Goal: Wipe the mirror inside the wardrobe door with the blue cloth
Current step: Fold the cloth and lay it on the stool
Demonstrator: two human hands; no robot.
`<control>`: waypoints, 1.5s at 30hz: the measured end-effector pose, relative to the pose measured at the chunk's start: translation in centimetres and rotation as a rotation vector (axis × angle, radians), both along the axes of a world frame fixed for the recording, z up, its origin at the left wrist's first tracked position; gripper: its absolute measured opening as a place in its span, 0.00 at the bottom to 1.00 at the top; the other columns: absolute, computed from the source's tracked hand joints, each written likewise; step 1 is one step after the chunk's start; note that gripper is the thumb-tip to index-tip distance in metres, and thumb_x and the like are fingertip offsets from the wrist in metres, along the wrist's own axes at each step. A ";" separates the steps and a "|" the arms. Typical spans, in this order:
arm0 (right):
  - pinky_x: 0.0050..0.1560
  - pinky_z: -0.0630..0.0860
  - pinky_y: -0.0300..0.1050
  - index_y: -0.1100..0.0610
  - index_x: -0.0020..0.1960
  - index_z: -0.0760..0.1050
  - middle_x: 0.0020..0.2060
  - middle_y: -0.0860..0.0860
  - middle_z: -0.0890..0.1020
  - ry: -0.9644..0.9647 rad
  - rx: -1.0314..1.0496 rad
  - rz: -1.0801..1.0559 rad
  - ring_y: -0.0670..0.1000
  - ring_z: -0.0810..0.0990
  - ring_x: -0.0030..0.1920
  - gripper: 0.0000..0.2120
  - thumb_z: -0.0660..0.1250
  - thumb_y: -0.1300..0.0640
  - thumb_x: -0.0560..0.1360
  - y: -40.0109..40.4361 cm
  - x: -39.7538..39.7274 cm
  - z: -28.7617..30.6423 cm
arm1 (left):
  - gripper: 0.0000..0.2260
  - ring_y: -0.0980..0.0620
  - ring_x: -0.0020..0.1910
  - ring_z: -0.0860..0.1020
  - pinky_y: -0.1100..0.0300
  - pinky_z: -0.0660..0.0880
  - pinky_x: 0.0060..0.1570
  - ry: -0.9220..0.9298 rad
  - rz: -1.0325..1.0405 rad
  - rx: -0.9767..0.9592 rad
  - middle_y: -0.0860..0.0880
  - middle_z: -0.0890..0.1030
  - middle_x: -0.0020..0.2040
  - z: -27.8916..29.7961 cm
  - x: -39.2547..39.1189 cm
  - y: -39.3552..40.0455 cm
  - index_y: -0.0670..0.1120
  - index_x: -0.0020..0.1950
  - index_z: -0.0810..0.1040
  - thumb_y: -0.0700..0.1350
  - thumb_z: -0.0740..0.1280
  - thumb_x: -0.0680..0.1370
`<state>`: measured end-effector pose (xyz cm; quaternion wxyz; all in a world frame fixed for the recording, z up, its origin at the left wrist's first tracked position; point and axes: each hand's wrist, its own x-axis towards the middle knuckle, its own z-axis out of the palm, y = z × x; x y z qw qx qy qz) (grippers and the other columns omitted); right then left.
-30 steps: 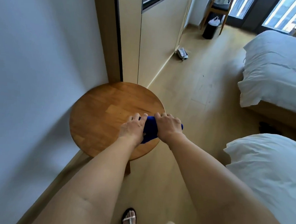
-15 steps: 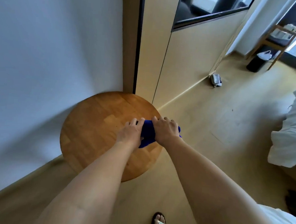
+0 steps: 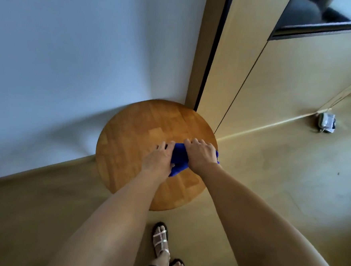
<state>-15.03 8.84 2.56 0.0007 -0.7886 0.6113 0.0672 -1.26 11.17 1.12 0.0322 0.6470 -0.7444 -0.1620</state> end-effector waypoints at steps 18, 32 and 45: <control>0.52 0.72 0.48 0.53 0.62 0.67 0.54 0.51 0.77 -0.013 0.157 0.213 0.53 0.76 0.54 0.16 0.64 0.58 0.76 -10.2 0.1 -4.1 | 0.25 0.49 0.61 0.69 0.57 0.74 0.47 -0.071 0.211 0.062 0.48 0.68 0.63 -4.6 -0.8 -7.8 0.47 0.69 0.63 0.52 0.65 0.76; 0.52 0.72 0.49 0.53 0.63 0.65 0.54 0.51 0.76 -0.034 0.245 0.448 0.53 0.75 0.54 0.16 0.62 0.58 0.76 -17.2 -2.2 -10.6 | 0.26 0.48 0.58 0.70 0.57 0.72 0.50 -0.146 0.475 0.097 0.48 0.69 0.61 -9.5 -4.7 -12.1 0.48 0.67 0.63 0.51 0.68 0.73; 0.62 0.69 0.50 0.53 0.73 0.57 0.64 0.53 0.70 -0.054 0.472 0.518 0.54 0.68 0.64 0.32 0.64 0.43 0.75 -19.6 -1.3 -20.6 | 0.28 0.48 0.59 0.69 0.59 0.71 0.46 -0.205 0.536 0.196 0.47 0.68 0.62 -18.6 -3.1 -14.0 0.47 0.68 0.62 0.49 0.71 0.72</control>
